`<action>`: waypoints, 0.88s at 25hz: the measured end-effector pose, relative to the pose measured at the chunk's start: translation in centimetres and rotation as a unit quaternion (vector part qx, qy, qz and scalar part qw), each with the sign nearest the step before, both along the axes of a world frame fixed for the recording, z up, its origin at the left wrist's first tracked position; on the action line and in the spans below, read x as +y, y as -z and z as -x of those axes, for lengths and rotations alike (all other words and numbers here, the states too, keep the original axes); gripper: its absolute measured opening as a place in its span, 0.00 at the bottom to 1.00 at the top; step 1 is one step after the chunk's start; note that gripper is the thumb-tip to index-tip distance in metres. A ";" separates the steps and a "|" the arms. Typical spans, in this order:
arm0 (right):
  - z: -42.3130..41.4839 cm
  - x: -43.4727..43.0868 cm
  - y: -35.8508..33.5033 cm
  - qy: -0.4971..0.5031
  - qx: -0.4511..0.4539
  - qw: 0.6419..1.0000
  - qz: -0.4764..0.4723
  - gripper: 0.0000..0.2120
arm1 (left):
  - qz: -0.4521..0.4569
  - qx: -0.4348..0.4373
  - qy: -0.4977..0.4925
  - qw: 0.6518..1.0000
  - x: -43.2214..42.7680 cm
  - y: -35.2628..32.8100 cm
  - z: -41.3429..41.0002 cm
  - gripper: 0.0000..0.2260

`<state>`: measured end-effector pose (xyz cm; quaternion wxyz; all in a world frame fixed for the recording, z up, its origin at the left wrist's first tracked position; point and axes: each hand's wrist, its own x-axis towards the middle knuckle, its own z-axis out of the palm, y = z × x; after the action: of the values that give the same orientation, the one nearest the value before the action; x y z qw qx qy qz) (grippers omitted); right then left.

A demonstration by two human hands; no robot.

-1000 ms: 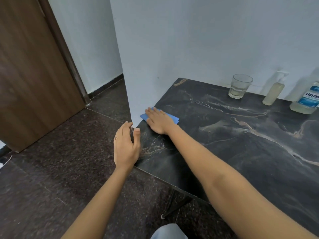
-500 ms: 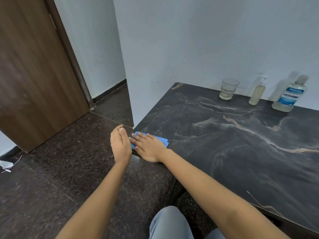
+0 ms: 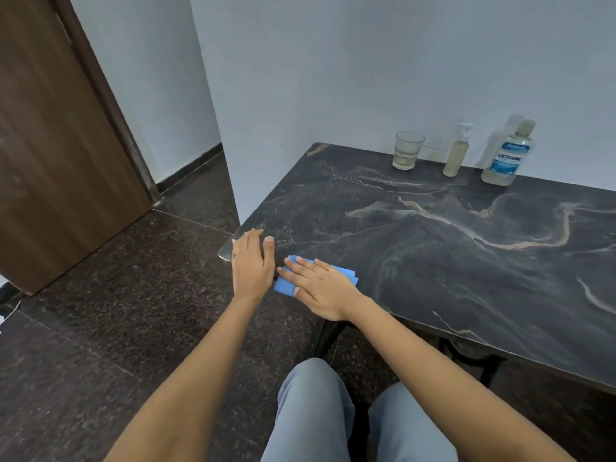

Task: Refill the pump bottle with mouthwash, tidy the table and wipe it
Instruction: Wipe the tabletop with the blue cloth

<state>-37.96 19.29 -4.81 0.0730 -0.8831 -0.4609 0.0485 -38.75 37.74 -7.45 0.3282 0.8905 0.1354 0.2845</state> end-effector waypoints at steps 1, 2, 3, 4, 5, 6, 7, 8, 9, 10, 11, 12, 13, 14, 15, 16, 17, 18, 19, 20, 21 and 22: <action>0.4 -1.4 0.0 0.016 -0.002 1.000 -0.001 0.24 | -0.008 0.016 0.011 1.000 -0.8 0.1 -0.1 0.24; 0.7 -2.7 0.0 0.031 -0.003 1.000 -0.002 0.24 | -0.020 0.033 0.019 0.999 -1.5 0.2 -0.2 0.23; 1.0 -4.1 -0.1 0.047 -0.003 0.999 -0.004 0.24 | -0.038 0.049 0.023 0.998 -2.3 0.4 -0.2 0.23; 1.4 -5.6 -0.1 0.064 -0.002 0.998 -0.004 0.24 | -0.060 0.061 0.027 0.996 -3.3 0.5 -0.2 0.23; 1.7 -7.3 -0.1 0.084 -0.001 0.996 -0.006 0.24 | -0.081 0.069 0.031 0.994 -4.4 0.5 -0.2 0.23; 2.1 -8.9 0.0 0.108 0.001 0.994 -0.009 0.23 | -0.094 0.073 0.039 0.992 -5.7 0.3 -0.2 0.23; 2.4 -10.6 0.1 0.134 0.001 0.991 -0.013 0.23 | -0.101 0.077 0.049 0.991 -6.9 0.0 -0.2 0.24; 2.8 -12.1 0.1 0.161 0.002 0.987 -0.017 0.23 | -0.103 0.080 0.062 0.989 -8.2 -0.2 -0.2 0.24; 3.0 -13.5 0.1 0.187 0.005 0.982 -0.019 0.23 | -0.106 0.084 0.076 0.988 -9.4 -0.5 -0.3 0.24; 3.3 -14.8 0.1 0.212 0.011 0.977 -0.021 0.23 | -0.109 0.086 0.091 0.986 -10.5 -0.7 -0.5 0.25; 3.5 -16.0 0.0 0.235 0.017 0.972 -0.023 0.23 | -0.113 0.087 0.104 0.984 -11.6 -0.8 -0.7 0.25; 3.6 -17.1 0.0 0.257 0.020 0.966 -0.024 0.23 | -0.115 0.088 0.117 0.982 -12.5 -0.9 -0.9 0.25; 3.9 -18.6 0.0 0.281 0.020 0.959 -0.025 0.23 | -0.117 0.089 0.132 0.980 -13.5 -1.0 -1.2 0.25; 4.1 -20.1 0.0 0.305 0.019 0.952 -0.023 0.23 | -0.119 0.090 0.148 0.978 -14.5 -1.1 -1.4 0.25; 4.2 -21.8 0.0 0.330 0.020 0.943 -0.022 0.23 | -0.121 0.093 0.165 0.974 -15.5 -1.2 -1.7 0.25; 4.4 -23.7 0.0 0.356 0.020 0.934 -0.020 0.23 | -0.123 0.096 0.183 0.971 -16.5 -1.3 -1.9 0.25; 4.5 -25.6 0.0 0.383 0.020 0.923 -0.016 0.23 | -0.124 0.099 0.200 0.967 -17.4 -1.4 -2.0 0.25; 4.6 -27.7 0.0 0.410 0.021 0.912 -0.010 0.23 | -0.126 0.103 0.215 0.963 -18.3 -1.5 -2.2 0.25; 4.7 -29.8 -0.1 0.438 0.022 0.899 -0.003 0.23 | -0.128 0.105 0.229 0.959 -19.0 -1.6 -2.4 0.24; 4.9 -31.8 -0.2 0.466 0.022 0.884 0.002 0.24 | -0.128 0.106 0.244 0.956 -19.7 -1.7 -2.5 0.24; 5.1 -33.8 -0.2 0.497 0.020 0.868 0.003 0.24 | -0.124 0.109 0.259 0.952 -20.3 -1.7 -2.7 0.24; 5.2 -35.6 -0.1 0.527 0.015 0.849 -0.001 0.24 | -0.118 0.113 0.272 0.948 -20.8 -1.6 -2.9 0.24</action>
<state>-43.20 -16.33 -4.67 0.0952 -0.9925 0.0753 0.0158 -35.89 16.99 -5.88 0.2682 0.9522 -0.1105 0.0964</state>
